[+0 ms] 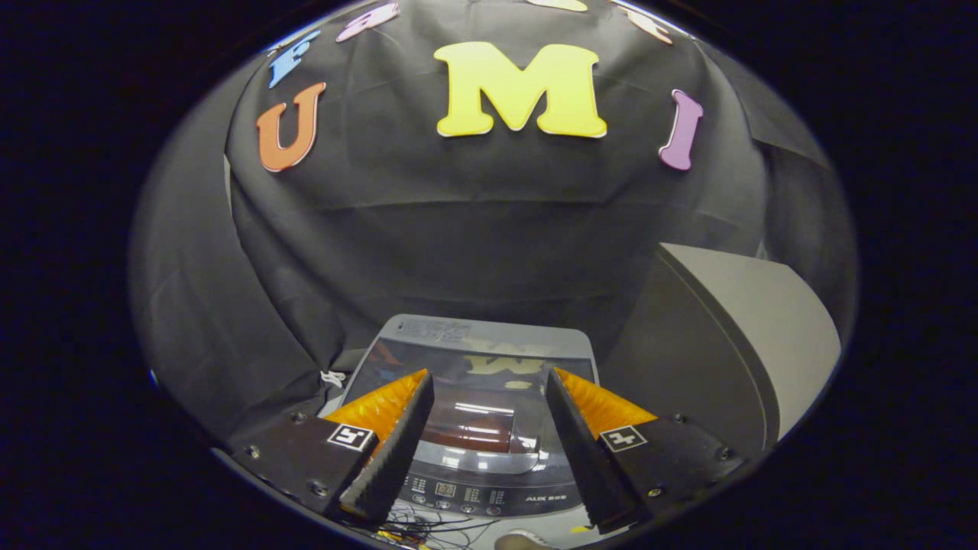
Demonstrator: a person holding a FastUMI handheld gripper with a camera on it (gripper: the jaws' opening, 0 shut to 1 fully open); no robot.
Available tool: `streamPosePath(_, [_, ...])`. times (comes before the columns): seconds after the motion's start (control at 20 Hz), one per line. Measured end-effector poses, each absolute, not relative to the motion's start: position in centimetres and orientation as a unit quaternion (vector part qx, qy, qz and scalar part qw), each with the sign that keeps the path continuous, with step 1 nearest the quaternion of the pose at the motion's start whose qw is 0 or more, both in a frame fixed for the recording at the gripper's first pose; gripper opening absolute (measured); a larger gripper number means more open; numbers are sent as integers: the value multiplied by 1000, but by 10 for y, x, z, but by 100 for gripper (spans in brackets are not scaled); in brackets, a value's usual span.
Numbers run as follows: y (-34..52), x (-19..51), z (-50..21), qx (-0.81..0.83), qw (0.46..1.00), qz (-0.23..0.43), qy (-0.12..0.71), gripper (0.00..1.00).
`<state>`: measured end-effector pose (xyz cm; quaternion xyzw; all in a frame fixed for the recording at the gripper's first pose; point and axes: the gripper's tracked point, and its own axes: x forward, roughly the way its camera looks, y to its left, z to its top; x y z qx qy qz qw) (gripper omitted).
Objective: Put the clothes into the washing machine and then close the washing machine lid.
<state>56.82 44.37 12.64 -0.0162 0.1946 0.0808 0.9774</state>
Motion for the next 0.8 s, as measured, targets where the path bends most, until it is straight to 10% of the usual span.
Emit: streamPosePath(0.8, [253, 411, 259, 16, 994, 104, -21, 98])
